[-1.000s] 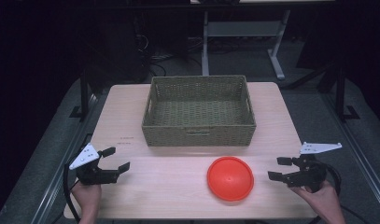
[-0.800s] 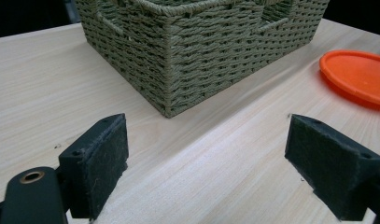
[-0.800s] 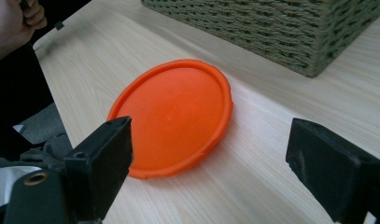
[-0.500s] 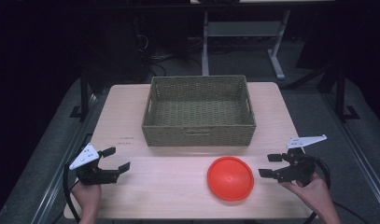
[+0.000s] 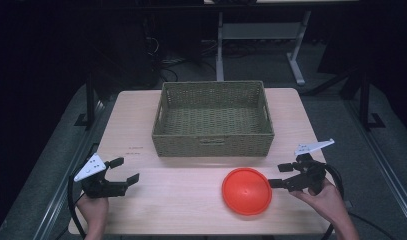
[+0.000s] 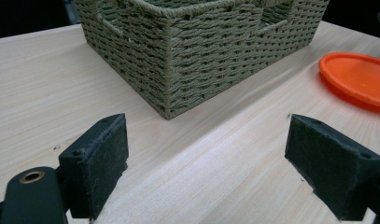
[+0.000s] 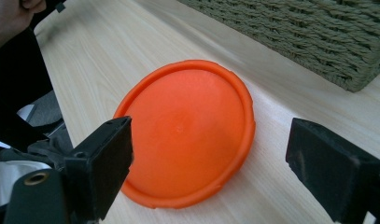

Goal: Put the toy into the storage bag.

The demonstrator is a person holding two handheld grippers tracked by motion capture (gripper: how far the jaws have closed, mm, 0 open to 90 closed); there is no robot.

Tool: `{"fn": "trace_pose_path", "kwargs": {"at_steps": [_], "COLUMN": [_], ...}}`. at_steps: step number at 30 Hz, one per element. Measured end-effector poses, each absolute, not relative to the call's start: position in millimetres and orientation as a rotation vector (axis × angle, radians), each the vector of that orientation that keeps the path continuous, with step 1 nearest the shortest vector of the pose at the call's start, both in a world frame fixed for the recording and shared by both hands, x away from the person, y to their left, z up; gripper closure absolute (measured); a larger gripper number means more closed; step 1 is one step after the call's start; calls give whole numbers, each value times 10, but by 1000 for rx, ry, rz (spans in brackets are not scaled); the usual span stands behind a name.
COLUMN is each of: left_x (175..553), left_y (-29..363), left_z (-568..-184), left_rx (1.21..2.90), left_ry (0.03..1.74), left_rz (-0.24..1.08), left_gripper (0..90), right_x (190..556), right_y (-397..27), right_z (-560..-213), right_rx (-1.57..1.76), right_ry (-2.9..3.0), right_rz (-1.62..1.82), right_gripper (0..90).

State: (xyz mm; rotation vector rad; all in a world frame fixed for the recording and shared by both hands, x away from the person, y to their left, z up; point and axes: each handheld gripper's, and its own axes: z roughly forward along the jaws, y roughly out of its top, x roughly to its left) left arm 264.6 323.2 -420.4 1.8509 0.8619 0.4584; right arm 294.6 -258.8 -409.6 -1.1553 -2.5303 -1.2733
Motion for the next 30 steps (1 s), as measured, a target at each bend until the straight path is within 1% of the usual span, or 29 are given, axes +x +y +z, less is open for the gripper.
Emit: {"fn": "trace_pose_path", "kwargs": {"at_steps": [6, 9, 12, 19, 24, 25, 27, 30], "left_x": [2648, 2649, 2646, 2647, 2653, 2653, 2653, 2652], "left_y": [3232, 3231, 3229, 3227, 3230, 3231, 3229, 3231], "left_z": [-4204, -4202, -4202, -4203, -4207, -4209, -4209, -4207], "left_rx": [1857, 1857, 1853, 1859, 1863, 1861, 1862, 1861], "left_ry": [857, 857, 861, 858, 861, 860, 860, 861], "left_rz": [462, 464, 462, 464, 465, 463, 462, 461], "left_gripper": [127, 126, 126, 126, 126, 127, 126, 126], "right_x": [3043, 3110, 3175, 3203, 3209, 3209, 3222, 3230], "right_y": [-2515, -2504, -2485, -2415, -2392, -2373, -2367, -2342], "right_z": [-4155, -4228, -4323, -4383, -4418, -4428, -4442, -4459], "right_rx": [-1157, -1167, -1179, -1164, -1155, -1158, -1142, -1141], "right_ry": [-2533, -2517, -2503, -2539, -2548, -2544, -2554, -2555], "right_rz": [-1208, -1163, -1121, -1070, -1041, -1024, -1035, -1004], "right_gripper": [145, 166, 206, 233, 275, 304, 310, 345]}}
